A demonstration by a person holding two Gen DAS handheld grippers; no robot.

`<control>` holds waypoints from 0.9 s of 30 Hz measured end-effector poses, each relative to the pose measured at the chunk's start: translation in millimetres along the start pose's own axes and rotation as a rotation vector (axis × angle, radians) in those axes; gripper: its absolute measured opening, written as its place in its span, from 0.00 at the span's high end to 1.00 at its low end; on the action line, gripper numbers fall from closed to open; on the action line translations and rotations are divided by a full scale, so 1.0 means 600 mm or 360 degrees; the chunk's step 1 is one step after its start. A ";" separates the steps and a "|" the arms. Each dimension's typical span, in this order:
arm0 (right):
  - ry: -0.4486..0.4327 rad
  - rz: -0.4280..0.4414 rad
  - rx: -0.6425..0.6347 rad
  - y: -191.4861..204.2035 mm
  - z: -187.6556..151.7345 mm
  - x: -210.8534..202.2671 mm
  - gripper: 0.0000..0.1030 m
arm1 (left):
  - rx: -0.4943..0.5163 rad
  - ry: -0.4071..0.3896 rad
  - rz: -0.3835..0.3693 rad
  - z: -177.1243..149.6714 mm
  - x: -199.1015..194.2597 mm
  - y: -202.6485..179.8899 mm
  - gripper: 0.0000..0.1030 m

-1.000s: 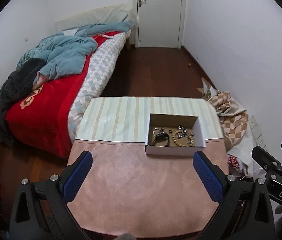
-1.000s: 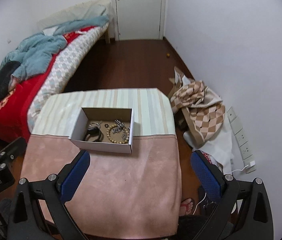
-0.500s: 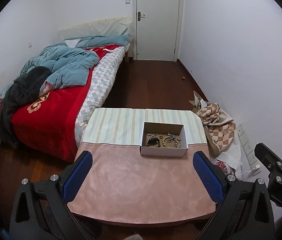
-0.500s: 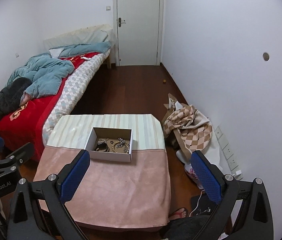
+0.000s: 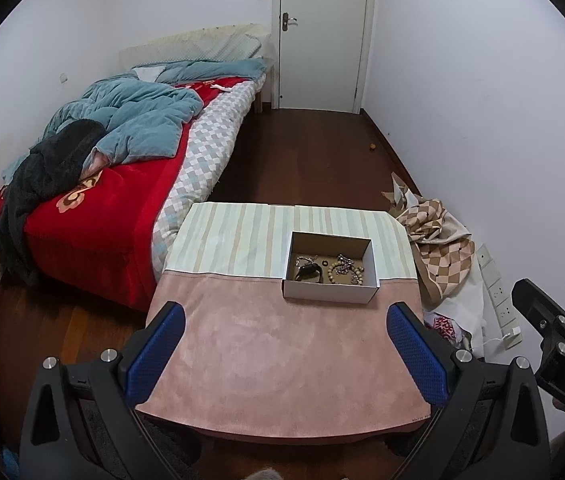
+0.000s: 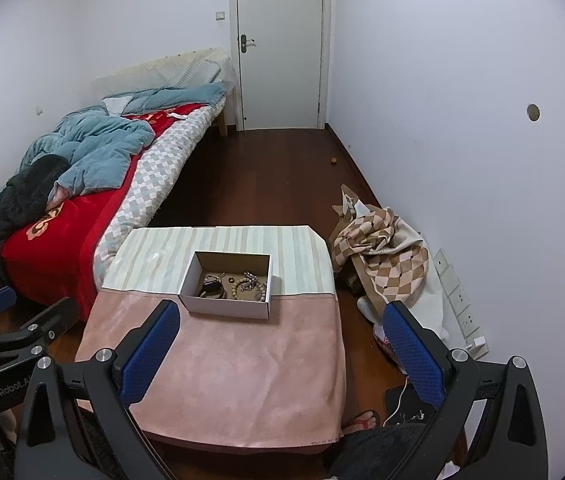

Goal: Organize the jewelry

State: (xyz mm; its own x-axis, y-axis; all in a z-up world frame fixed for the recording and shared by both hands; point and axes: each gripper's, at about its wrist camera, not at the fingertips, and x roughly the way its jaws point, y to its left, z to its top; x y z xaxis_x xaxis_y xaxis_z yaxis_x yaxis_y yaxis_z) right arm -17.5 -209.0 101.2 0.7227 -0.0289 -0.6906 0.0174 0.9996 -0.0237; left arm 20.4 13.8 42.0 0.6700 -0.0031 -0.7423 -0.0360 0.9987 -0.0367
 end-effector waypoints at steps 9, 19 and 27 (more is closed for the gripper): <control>0.0085 -0.0035 0.0015 -0.001 0.034 0.088 0.00 | 0.0021 0.0046 0.0075 0.037 0.064 -0.011 0.00; 0.0234 -0.0053 0.0002 0.008 0.068 0.188 0.00 | 0.0042 0.0201 0.0085 0.067 0.136 -0.016 0.00; 0.0304 -0.0033 -0.0010 0.012 0.095 0.207 0.00 | 0.0039 0.0277 0.0026 0.095 0.143 -0.021 0.00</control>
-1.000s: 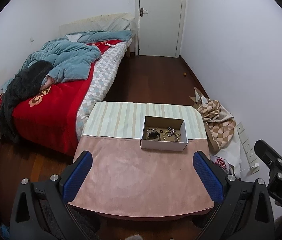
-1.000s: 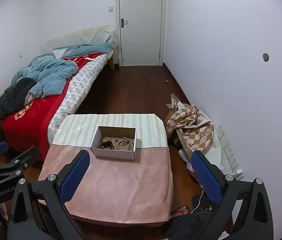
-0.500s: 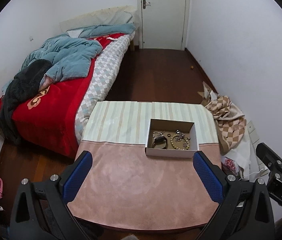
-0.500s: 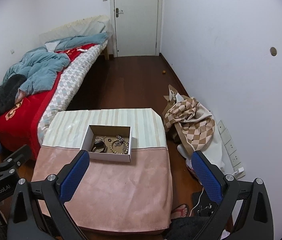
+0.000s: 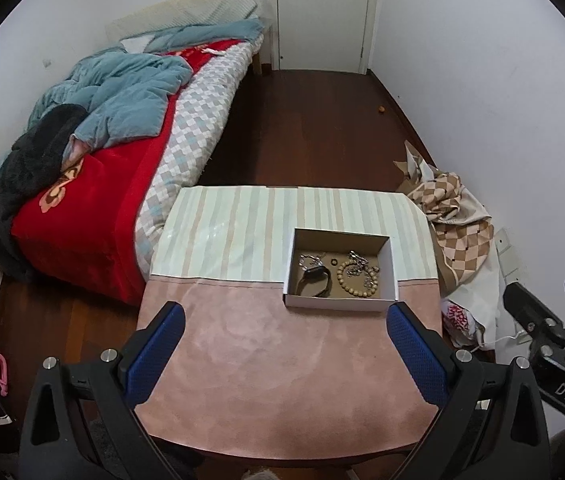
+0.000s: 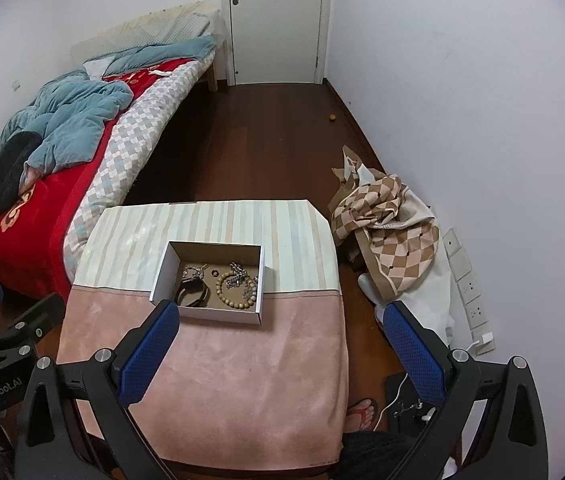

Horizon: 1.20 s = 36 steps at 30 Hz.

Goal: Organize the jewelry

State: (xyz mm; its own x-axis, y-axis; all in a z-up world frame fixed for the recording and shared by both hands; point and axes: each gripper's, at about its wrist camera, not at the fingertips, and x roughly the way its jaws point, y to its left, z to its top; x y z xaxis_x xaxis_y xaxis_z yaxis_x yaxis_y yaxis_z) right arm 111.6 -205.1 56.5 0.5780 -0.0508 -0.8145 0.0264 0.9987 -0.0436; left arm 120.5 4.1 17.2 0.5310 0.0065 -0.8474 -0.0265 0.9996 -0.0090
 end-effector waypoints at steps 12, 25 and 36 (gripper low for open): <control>0.0044 -0.0015 -0.0055 0.015 0.011 0.002 0.00 | 0.0002 0.0025 0.0015 0.006 0.003 0.001 0.00; 0.0057 -0.0033 -0.0057 0.013 0.008 0.010 0.00 | -0.0003 0.0044 0.0007 0.003 0.012 0.003 0.00; 0.0065 -0.0033 -0.0063 0.013 0.006 0.012 0.00 | -0.0001 0.0047 0.0030 0.003 0.014 0.000 0.00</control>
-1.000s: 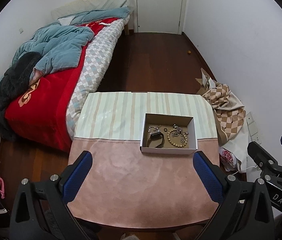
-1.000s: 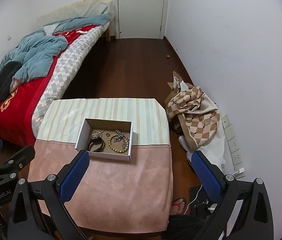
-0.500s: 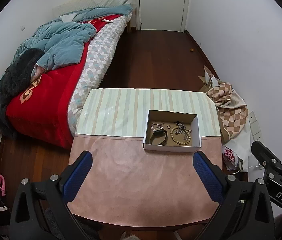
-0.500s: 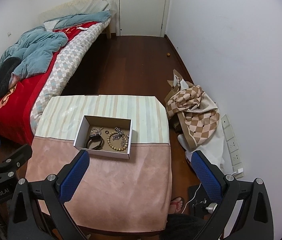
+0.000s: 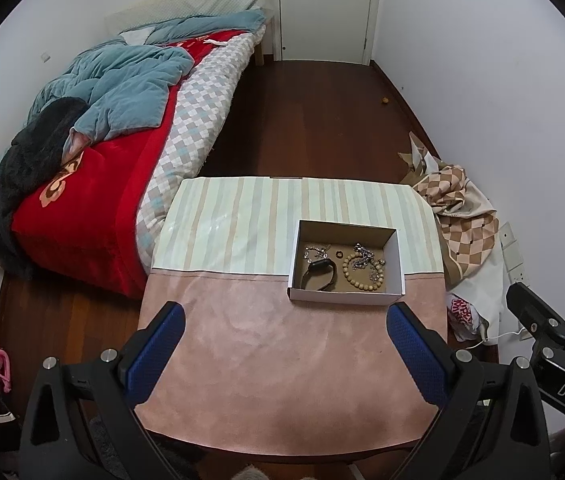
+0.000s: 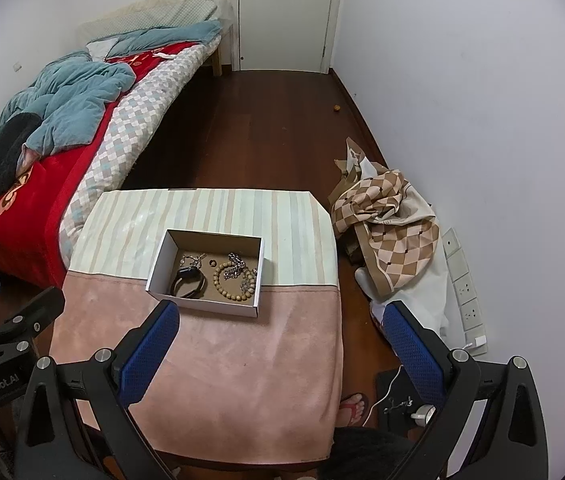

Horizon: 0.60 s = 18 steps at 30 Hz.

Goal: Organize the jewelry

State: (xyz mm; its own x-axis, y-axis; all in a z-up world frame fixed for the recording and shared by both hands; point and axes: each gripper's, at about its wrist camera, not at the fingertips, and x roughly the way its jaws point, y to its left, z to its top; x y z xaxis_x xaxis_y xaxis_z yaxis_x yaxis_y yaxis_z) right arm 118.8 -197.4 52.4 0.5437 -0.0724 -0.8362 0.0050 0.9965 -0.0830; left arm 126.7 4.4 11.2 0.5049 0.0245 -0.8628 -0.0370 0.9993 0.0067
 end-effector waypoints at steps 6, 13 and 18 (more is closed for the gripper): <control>0.0010 -0.0003 -0.0007 0.002 -0.004 0.003 0.00 | -0.0005 0.0013 0.0007 -0.004 0.005 0.006 0.00; 0.0015 -0.0004 -0.0008 0.004 -0.004 0.004 0.00 | -0.0006 0.0013 0.0017 -0.006 0.007 0.007 0.00; 0.0015 -0.0001 -0.0010 0.003 -0.005 0.002 0.00 | -0.0012 0.0004 0.0020 -0.006 0.004 0.009 0.00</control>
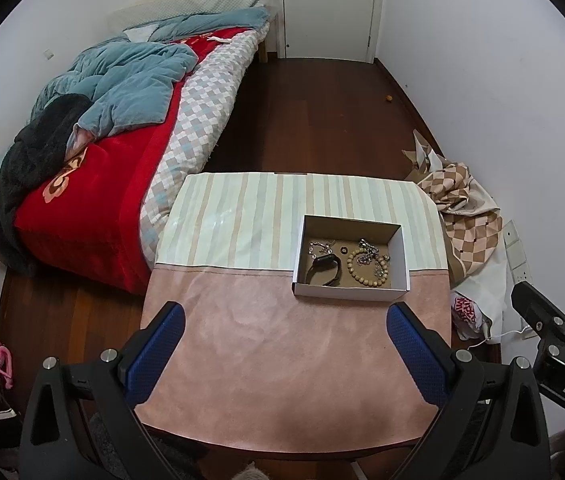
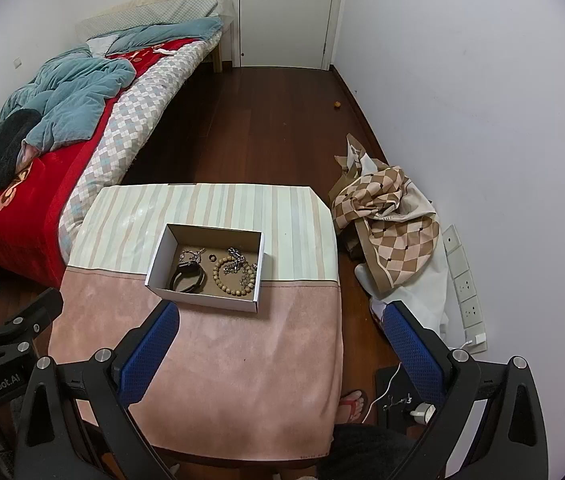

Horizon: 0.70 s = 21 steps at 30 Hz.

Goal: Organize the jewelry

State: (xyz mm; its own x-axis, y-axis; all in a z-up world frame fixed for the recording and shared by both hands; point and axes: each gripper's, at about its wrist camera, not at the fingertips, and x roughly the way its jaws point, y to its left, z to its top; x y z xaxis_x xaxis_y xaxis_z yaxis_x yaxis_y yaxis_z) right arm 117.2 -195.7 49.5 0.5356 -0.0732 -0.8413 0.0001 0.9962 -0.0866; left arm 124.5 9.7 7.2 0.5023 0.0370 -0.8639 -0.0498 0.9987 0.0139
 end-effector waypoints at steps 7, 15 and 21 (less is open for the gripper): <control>0.0004 0.0003 0.0003 0.000 -0.002 -0.001 0.00 | 0.0000 -0.0008 0.0008 -0.001 -0.004 0.000 0.00; 0.0013 0.0005 0.0004 0.001 -0.006 -0.001 0.00 | 0.0004 -0.0019 0.0030 -0.001 -0.004 0.001 0.00; 0.0012 -0.0003 0.0004 -0.001 -0.009 -0.001 0.00 | 0.0006 -0.0016 0.0030 -0.001 -0.003 0.001 0.00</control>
State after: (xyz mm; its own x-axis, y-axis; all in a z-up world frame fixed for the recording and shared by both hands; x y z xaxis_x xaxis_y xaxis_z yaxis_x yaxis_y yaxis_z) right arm 112.4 -196.5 47.6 0.5291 -0.0752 -0.8452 0.0033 0.9962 -0.0865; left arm 122.8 10.0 8.4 0.5101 0.0559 -0.8583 -0.0559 0.9979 0.0319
